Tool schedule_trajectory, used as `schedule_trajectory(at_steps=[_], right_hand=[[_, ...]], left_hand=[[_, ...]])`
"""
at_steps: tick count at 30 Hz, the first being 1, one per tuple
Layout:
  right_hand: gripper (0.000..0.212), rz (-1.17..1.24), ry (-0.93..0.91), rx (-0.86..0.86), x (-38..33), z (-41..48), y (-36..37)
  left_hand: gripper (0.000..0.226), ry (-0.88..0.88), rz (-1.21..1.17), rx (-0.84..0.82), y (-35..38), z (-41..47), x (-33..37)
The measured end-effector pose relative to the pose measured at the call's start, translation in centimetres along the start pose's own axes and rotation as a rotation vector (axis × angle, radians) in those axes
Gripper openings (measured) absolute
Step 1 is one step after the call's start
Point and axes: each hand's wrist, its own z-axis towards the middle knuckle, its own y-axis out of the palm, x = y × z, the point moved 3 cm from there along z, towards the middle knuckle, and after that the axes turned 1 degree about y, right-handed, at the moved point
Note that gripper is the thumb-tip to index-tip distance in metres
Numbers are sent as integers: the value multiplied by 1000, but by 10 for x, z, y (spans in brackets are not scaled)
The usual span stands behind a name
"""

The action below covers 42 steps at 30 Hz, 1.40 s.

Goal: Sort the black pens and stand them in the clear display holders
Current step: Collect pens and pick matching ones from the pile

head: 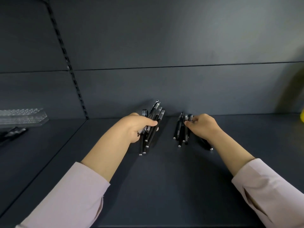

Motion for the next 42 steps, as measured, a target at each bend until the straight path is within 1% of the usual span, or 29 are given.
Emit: schedule_trajectory(at_steps=[1, 3, 4, 5, 6, 7, 9, 11, 13, 16, 18, 20, 21, 23, 24, 28, 31, 34, 36, 38, 40, 42], right_hand=[[38, -53, -10, 20, -3, -2, -2], [37, -109, -82, 96, -18, -9, -5], [33, -65, -138, 124, -29, -13, -5], [28, 43, -186, 121, -45, -19, -2], [23, 204, -205, 78, -62, -27, 3], [23, 381, -200, -4, -83, -38, 11], [24, 663, -173, -219, -127, -62, 35], [23, 768, -184, -357, -170, -86, 62], [16, 830, -190, -404, -211, -107, 87], [10, 938, -135, -450, -266, -134, 125], [8, 986, -103, -492, -300, -150, 151], [6, 1020, -89, -510, -333, -165, 176], [5, 1041, -84, -510, -347, -171, 187], [6, 1080, -67, -503, -373, -180, 206], [7, 1091, -58, -501, -384, -183, 214], [7, 1093, -56, -471, -421, -185, 234], [19, 1118, -67, -423, -448, -180, 244], [26, 1147, -91, -386, -473, -168, 257], [28, 1166, -93, -372, -493, -160, 268], [30, 1162, -109, -359, -514, -156, 279], [31, 1159, -117, -373, -535, -152, 296], [31, 1159, -146, -371, -542, -154, 294]], left_hand=[[24, 13, -38, -14, -7, -8, -1], [21, 42, -97, -23, -24, -21, -6], [20, 56, -114, -26, -33, -28, -8], [18, 64, -129, -28, -43, -35, -11], [17, 73, -141, -27, -54, -42, -14], [16, 79, -158, -29, -66, -50, -17], [14, 96, -184, -15, -93, -65, -26], [15, 125, -196, 9, -126, -77, -38], [15, 164, -186, 39, -164, -90, -52], [17, 191, -191, 87, -227, -107, -76], [26, 185, -187, 120, -273, -117, -92], [47, 165, -185, 150, -315, -126, -109], [50, 152, -191, 159, -334, -129, -116], [27, 154, -224, 157, -367, -132, -127], [19, 158, -246, 158, -380, -134, -130], [21, 143, -240, 196, -427, -134, -138], [21, 124, -275, 226, -460, -129, -141], [8, 128, -324, 258, -484, -124, -144], [4, 157, -364, 291, -505, -121, -147], [7, 170, -398, 319, -527, -117, -152], [16, 182, -411, 344, -551, -114, -156], [20, 190, -438, 371, -559, -111, -152]])
